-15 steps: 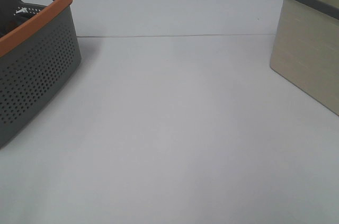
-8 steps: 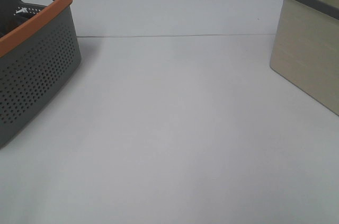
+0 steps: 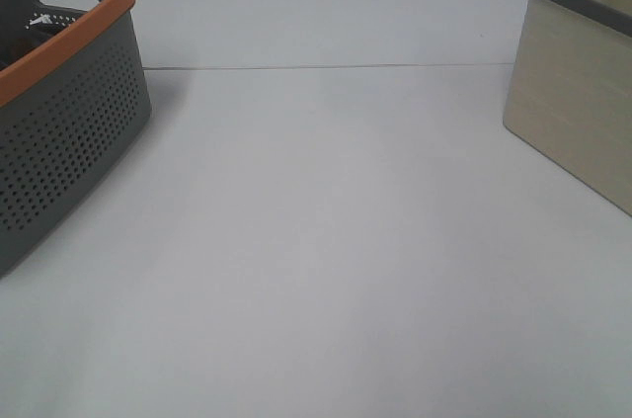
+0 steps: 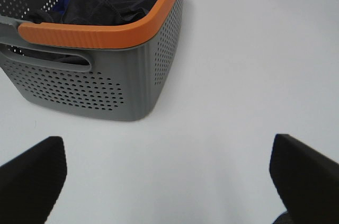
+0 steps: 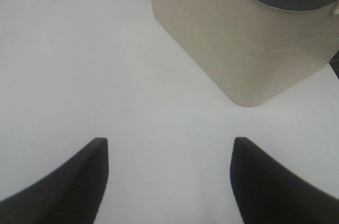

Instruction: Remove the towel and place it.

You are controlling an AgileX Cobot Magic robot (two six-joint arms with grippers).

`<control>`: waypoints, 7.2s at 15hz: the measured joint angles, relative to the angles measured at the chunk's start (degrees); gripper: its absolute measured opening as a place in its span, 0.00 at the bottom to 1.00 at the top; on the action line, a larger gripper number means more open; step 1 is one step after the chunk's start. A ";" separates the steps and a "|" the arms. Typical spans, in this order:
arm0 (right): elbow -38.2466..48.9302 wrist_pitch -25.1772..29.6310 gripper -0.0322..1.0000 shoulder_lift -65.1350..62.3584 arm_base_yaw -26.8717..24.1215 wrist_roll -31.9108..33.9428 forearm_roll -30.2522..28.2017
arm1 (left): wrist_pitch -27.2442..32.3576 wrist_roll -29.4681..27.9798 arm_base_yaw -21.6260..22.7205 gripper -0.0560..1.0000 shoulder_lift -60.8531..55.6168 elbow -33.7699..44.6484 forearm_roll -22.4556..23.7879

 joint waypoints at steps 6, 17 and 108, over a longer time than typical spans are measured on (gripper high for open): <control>0.00 0.00 0.60 0.00 0.00 0.00 0.00 | 0.00 0.00 0.00 0.98 0.00 0.00 0.00; 0.00 0.00 0.60 0.00 0.00 0.00 0.00 | 0.00 0.00 0.00 0.98 0.00 0.00 0.00; 0.00 0.00 0.60 0.00 0.00 0.00 0.00 | 9.11 54.77 7.56 0.05 104.56 -73.63 -1.09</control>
